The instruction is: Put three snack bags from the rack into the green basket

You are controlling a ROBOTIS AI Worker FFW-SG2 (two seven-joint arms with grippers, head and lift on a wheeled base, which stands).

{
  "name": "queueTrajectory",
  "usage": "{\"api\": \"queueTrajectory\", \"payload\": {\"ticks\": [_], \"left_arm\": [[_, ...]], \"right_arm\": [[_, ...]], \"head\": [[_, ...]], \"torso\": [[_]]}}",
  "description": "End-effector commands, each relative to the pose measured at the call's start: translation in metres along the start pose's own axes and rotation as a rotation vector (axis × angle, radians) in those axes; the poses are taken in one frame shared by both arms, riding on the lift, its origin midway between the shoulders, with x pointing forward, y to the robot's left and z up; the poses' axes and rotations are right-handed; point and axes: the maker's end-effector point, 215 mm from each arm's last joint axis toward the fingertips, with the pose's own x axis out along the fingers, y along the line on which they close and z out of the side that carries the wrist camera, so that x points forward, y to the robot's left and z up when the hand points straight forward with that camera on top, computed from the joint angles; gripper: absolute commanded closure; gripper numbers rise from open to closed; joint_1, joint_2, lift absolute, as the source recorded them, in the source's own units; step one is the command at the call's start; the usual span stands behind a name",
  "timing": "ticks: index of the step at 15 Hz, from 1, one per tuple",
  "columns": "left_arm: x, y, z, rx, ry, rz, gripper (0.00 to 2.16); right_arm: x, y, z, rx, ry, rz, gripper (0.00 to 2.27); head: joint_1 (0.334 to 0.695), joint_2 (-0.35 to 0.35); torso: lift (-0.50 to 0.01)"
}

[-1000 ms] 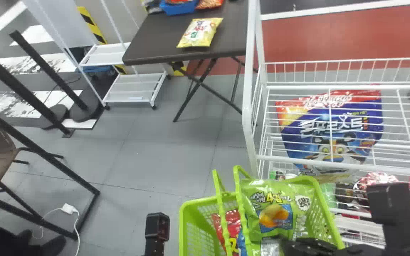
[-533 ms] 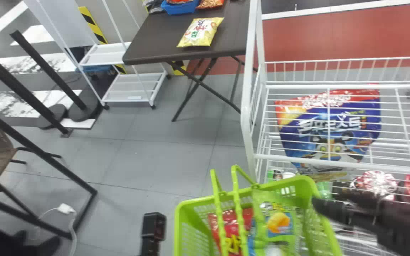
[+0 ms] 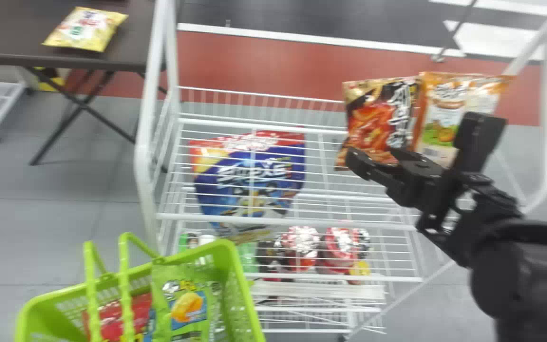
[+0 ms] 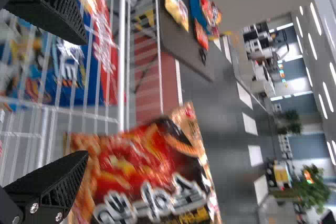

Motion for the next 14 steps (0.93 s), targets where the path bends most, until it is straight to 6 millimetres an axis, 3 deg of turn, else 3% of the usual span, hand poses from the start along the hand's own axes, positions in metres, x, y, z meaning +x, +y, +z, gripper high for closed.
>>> {"api": "queueTrajectory", "payload": {"ticks": [1, 2, 5, 7, 8, 10, 12, 14], "left_arm": [[-0.001, -0.001, -0.002, -0.005, -0.002, -0.008, 2.15], [-0.002, -0.001, -0.003, -0.007, -0.004, -0.008, 2.15], [-0.003, 0.0, -0.004, -0.012, -0.009, -0.007, 2.15], [-0.002, 0.001, -0.005, -0.017, -0.01, -0.009, 2.15], [-0.003, 0.001, -0.005, -0.015, -0.01, -0.009, 2.15], [-0.004, 0.002, -0.004, -0.014, -0.013, -0.007, 2.15], [-0.004, 0.002, -0.004, -0.015, -0.015, -0.006, 2.15], [-0.004, 0.002, -0.004, -0.015, -0.016, -0.007, 2.15]], "right_arm": [[0.029, -0.037, 0.007, -0.038, -0.002, -0.081, 0.06], [0.04, -0.052, 0.006, -0.056, 0.002, -0.116, 0.06], [0.074, -0.07, 0.015, -0.148, -0.038, -0.167, 0.1], [0.09, -0.074, 0.003, -0.175, 0.005, -0.18, 0.32], [0.092, -0.075, 0.0, -0.179, 0.015, -0.178, 0.72], [0.089, -0.077, -0.007, -0.168, 0.019, -0.203, 2.26], [0.083, -0.078, -0.011, -0.167, 0.011, -0.212, 2.26], [0.072, -0.072, 0.002, -0.164, -0.029, -0.187, 2.26]], "head": [[0.695, -0.254], [0.695, -0.271], [0.695, -0.31], [0.695, -0.313], [0.695, -0.311], [0.695, -0.307], [0.695, -0.31], [0.695, -0.314]], "torso": [[0.0], [0.0], [0.0], [0.0], [0.0], [0.0], [0.0], [0.0]]}}
